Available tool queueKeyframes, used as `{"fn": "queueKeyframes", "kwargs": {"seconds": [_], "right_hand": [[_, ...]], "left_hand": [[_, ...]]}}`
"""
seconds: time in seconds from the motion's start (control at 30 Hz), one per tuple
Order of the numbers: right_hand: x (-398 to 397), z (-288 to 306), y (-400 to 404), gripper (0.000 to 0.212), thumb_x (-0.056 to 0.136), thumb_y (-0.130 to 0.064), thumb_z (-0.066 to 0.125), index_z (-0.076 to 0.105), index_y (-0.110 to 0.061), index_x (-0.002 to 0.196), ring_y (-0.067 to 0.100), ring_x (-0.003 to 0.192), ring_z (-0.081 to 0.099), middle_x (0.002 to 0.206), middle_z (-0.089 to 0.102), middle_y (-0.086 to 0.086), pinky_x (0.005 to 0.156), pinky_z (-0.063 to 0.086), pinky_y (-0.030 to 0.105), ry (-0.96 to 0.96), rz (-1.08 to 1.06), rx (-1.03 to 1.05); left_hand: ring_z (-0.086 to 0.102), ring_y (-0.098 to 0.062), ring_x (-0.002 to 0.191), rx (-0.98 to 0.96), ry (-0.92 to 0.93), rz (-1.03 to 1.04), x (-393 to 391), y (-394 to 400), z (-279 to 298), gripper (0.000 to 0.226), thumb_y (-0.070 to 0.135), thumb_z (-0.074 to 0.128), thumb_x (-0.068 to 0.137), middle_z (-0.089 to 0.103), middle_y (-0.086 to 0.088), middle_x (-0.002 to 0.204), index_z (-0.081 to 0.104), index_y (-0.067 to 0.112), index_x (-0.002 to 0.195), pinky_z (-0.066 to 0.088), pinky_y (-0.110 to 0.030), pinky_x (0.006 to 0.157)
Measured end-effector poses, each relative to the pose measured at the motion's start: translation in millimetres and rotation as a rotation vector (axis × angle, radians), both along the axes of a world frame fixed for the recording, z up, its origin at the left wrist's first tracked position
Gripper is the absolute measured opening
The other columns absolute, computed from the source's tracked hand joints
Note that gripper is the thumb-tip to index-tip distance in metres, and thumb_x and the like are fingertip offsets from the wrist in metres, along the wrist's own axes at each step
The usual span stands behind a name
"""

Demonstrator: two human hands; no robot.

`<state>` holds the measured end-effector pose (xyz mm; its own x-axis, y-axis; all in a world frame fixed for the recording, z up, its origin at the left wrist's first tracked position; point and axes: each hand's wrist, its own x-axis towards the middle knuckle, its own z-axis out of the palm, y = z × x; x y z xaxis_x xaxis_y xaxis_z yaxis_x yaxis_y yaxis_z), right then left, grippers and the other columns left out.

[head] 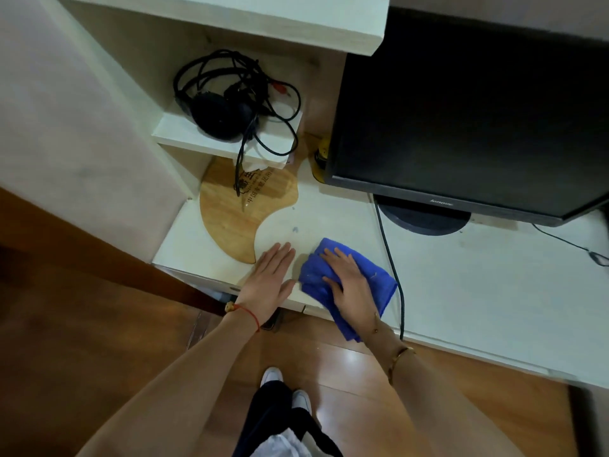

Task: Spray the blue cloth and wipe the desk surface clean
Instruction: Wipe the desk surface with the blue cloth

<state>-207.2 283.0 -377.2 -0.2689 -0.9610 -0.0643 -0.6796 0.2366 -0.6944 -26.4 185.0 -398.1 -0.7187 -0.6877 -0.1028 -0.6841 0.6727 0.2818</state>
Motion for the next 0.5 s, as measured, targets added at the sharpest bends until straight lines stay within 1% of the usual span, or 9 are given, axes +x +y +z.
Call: {"fn": "queueKeyframes", "kwargs": {"seconds": [0.07,0.13,0.17,0.23,0.3,0.37,0.43,0.47,0.5], "right_hand": [[1.5,12.4,10.8,0.035,0.097,-0.006,0.050,0.059,-0.013,0.129,0.016,0.129,0.050,0.132,0.061,0.004,0.116,0.029,0.032,-0.036,-0.042,0.021],[2.8,31.5,21.5,0.018,0.097,-0.011,0.052,0.070,-0.016,0.098,0.006,0.093,0.063,0.093,0.070,-0.004,0.090,0.048,0.021,0.018,-0.126,0.015],[1.3,38.1,25.8,0.019,0.097,-0.012,0.054,0.067,-0.025,0.096,-0.001,0.089,0.059,0.091,0.066,-0.010,0.085,0.045,0.014,0.010,-0.148,-0.015],[3.5,49.2,35.0,0.042,0.095,-0.009,0.055,0.049,-0.045,0.116,-0.009,0.106,0.045,0.115,0.053,-0.019,0.095,0.036,0.010,0.034,-0.099,0.021],[-2.1,50.1,49.6,0.049,0.094,-0.010,0.054,0.040,-0.050,0.121,-0.012,0.112,0.039,0.124,0.044,-0.023,0.099,0.033,0.010,0.080,-0.115,-0.008],[-0.8,66.3,61.4,0.041,0.094,-0.017,0.051,0.044,-0.048,0.119,-0.011,0.110,0.042,0.121,0.047,-0.023,0.097,0.036,0.012,0.017,-0.166,-0.009],[3.1,82.5,75.8,0.011,0.091,-0.028,0.050,0.056,-0.038,0.090,0.006,0.080,0.052,0.084,0.059,-0.004,0.074,0.041,0.016,0.081,-0.130,-0.069],[6.9,93.0,82.3,0.028,0.090,-0.034,0.053,0.052,-0.016,0.068,0.026,0.062,0.040,0.065,0.046,0.016,0.059,0.037,0.023,-0.029,-0.219,-0.129],[7.4,103.6,90.1,0.048,0.088,-0.038,0.059,0.045,0.004,0.068,0.033,0.063,0.030,0.064,0.035,0.027,0.055,0.032,0.027,0.000,-0.314,-0.141]], "left_hand": [[0.031,-0.027,0.147,0.001,0.004,0.006,-3.3,2.0,9.1,0.055,0.030,0.046,0.100,0.034,-0.011,0.158,0.038,0.005,0.149,0.015,-0.036,0.120],[0.042,-0.031,0.141,-0.006,0.023,-0.008,-4.0,4.1,18.3,0.059,0.021,0.065,0.092,0.045,-0.015,0.151,0.044,0.003,0.145,0.023,-0.039,0.117],[0.049,-0.031,0.136,-0.026,0.018,-0.020,-2.1,4.4,24.0,0.060,0.019,0.070,0.088,0.052,-0.015,0.145,0.049,0.003,0.142,0.028,-0.042,0.115],[0.056,-0.029,0.128,-0.069,0.027,-0.043,1.6,4.1,37.8,0.058,0.021,0.071,0.086,0.059,-0.013,0.138,0.054,0.004,0.138,0.036,-0.041,0.112],[0.061,-0.025,0.120,-0.120,0.071,-0.069,4.8,5.6,53.0,0.052,0.024,0.069,0.088,0.064,-0.009,0.130,0.058,0.007,0.135,0.042,-0.036,0.108],[0.062,-0.020,0.115,-0.167,0.082,-0.111,8.8,9.5,68.3,0.045,0.032,0.054,0.094,0.066,-0.004,0.126,0.059,0.010,0.133,0.043,-0.030,0.106],[0.061,-0.017,0.113,-0.162,0.124,-0.160,12.1,13.7,83.6,0.049,0.038,0.040,0.095,0.066,-0.001,0.123,0.060,0.012,0.131,0.045,-0.029,0.104],[0.061,-0.018,0.112,-0.142,0.167,-0.170,13.7,15.9,90.3,0.049,0.038,0.039,0.094,0.066,-0.001,0.122,0.061,0.011,0.130,0.047,-0.031,0.102],[0.061,-0.018,0.112,-0.126,0.211,-0.169,15.2,18.2,97.5,0.048,0.037,0.040,0.094,0.067,-0.002,0.121,0.061,0.011,0.128,0.048,-0.032,0.100]]}}
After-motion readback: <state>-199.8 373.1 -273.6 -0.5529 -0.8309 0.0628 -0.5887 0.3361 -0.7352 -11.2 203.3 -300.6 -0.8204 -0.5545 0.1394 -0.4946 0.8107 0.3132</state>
